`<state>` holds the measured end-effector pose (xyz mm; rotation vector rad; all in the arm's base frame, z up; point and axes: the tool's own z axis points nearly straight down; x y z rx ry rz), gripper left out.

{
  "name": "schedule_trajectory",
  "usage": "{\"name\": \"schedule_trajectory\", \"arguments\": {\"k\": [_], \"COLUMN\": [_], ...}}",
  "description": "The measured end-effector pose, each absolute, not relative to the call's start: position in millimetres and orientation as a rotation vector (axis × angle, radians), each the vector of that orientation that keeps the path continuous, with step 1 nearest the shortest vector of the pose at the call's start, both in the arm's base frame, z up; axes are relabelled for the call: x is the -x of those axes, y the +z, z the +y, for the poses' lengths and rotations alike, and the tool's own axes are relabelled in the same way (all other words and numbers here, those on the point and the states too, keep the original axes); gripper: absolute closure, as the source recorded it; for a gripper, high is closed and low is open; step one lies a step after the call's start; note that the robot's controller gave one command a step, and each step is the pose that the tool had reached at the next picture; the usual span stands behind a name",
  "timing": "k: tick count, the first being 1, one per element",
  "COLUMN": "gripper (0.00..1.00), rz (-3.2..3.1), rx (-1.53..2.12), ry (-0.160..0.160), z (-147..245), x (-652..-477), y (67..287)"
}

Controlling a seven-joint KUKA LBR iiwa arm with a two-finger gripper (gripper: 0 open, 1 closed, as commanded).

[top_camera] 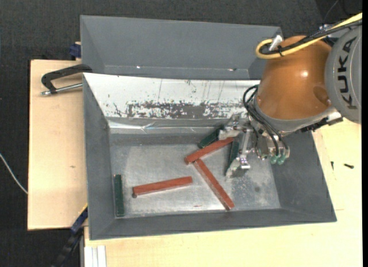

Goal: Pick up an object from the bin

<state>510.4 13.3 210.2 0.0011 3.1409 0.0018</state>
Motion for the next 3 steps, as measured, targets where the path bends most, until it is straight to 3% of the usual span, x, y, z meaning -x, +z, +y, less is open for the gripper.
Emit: {"name": "schedule_trajectory", "arguments": {"k": [2, 3], "gripper": [0.00, 0.00], "rz": [3.131, 3.085], "rx": [0.177, 0.552], "ry": [0.002, 0.002], "z": [40, 41], "x": [-561.1, -581.8], "y": [117, 96]}}
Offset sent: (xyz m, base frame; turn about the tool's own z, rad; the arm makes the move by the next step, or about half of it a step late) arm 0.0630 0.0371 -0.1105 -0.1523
